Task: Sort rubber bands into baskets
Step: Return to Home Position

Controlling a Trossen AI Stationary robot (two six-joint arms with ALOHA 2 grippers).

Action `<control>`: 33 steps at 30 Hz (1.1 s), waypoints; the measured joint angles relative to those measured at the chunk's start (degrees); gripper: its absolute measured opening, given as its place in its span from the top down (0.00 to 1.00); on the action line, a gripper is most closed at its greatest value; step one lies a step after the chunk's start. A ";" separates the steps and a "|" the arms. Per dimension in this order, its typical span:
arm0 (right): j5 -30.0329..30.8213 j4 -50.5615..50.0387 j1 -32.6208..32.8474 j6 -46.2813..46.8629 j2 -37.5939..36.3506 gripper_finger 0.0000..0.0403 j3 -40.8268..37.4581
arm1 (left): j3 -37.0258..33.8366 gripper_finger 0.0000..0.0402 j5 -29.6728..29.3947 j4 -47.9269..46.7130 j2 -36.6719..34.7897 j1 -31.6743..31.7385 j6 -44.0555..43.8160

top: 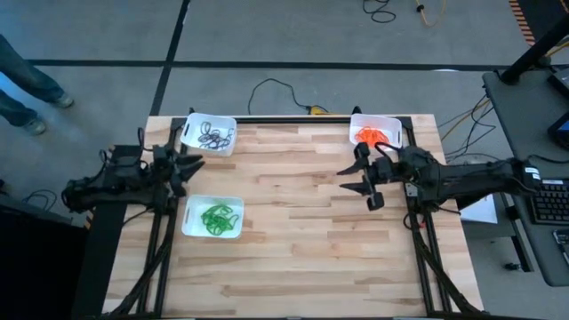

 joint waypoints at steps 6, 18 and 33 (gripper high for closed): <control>0.00 -3.46 0.00 1.73 -0.75 0.63 -1.19 | -0.11 0.72 -3.08 -3.48 -0.38 0.00 1.92; 5.98 17.53 0.02 0.59 -3.16 0.63 -18.02 | -5.47 0.72 13.69 5.36 -0.99 -0.10 11.80; 5.86 19.04 0.02 5.91 -4.61 0.63 -23.18 | -22.03 0.72 18.23 25.21 -0.63 -0.11 11.32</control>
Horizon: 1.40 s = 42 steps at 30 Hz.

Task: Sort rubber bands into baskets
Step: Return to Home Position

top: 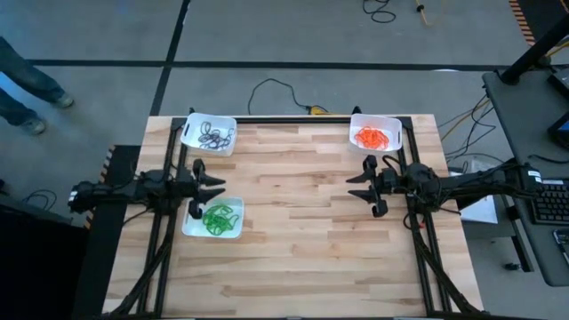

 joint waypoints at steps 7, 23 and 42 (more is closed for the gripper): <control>-4.83 -5.23 0.00 6.93 -5.80 0.63 -0.04 | -0.01 0.72 2.29 0.13 -0.38 0.00 3.46; -1.16 -29.05 -0.11 5.04 -28.34 0.63 -0.11 | -0.01 0.72 16.29 0.17 -0.23 0.00 2.39; 11.17 -50.95 -0.13 2.48 -22.82 0.63 1.21 | 0.04 0.72 16.14 0.06 0.06 0.00 2.33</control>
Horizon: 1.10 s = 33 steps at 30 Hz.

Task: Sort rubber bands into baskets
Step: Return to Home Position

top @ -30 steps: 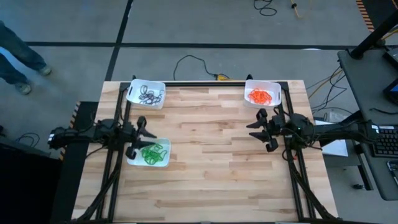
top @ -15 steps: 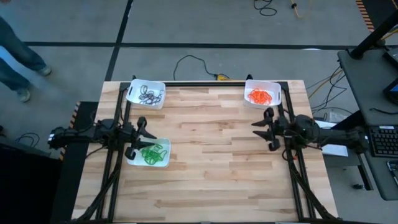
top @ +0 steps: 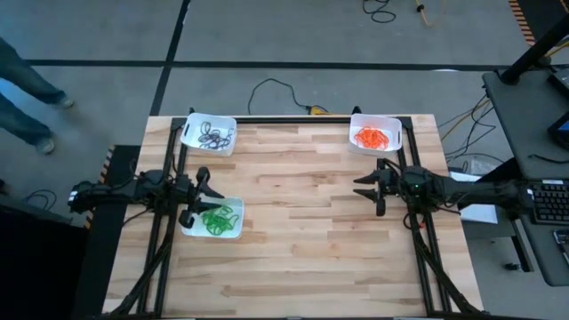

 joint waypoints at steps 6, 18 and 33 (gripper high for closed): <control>-0.01 -0.03 -0.01 0.00 1.52 0.63 0.06 | 0.00 0.72 0.01 -0.02 0.02 -0.02 -0.01; -0.73 -1.94 4.34 0.02 -7.95 0.63 0.18 | 0.02 0.72 0.02 -0.02 0.20 -0.02 -0.01; -0.55 -1.67 4.87 0.02 -10.90 0.63 0.30 | 0.02 0.72 0.02 -0.01 0.22 -0.01 -0.01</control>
